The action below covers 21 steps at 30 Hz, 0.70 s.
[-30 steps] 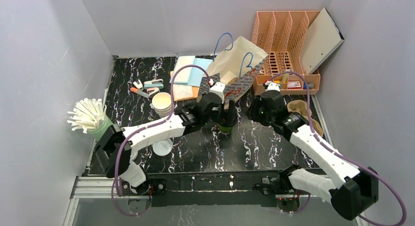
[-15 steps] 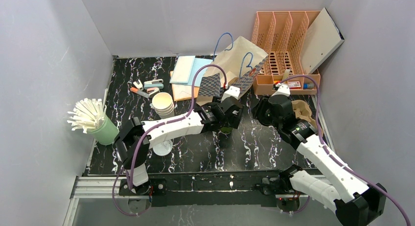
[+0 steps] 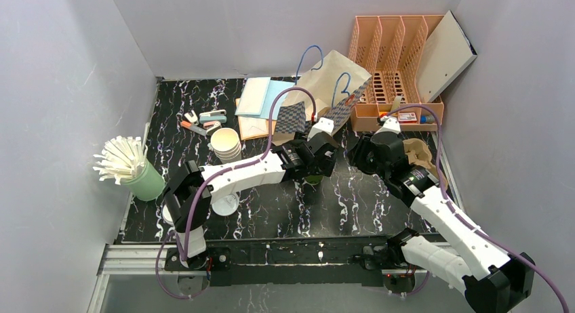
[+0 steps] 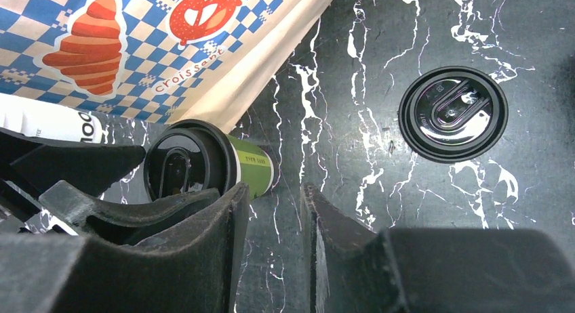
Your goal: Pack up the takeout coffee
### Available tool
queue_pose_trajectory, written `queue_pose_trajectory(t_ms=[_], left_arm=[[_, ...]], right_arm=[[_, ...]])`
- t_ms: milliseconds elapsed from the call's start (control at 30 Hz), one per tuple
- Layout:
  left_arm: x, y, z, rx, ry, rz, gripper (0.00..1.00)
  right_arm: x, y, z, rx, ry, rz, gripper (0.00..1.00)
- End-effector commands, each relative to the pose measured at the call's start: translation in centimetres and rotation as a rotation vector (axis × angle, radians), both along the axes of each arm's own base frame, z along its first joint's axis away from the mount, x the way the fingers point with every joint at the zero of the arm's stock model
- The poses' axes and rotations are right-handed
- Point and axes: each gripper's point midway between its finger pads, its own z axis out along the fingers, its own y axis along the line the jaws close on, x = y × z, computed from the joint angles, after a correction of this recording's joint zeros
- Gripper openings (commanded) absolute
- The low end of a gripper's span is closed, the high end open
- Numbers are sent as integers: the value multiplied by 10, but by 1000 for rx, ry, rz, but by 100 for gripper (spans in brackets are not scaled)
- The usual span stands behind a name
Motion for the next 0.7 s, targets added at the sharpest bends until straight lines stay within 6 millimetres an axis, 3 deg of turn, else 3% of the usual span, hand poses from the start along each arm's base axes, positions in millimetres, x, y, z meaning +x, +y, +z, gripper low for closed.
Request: queue_pose_trajectory(t_ms=[0, 233, 667], left_arm=[[6, 0, 20, -15, -39, 21, 83], [7, -4, 31, -49, -49, 19, 73], [9, -1, 18, -38, -33, 65, 79]], right_arm=[[4, 4, 3, 17, -18, 12, 42], [3, 6, -2, 20, -8, 24, 40], [0, 7, -5, 22, 2, 34, 40]])
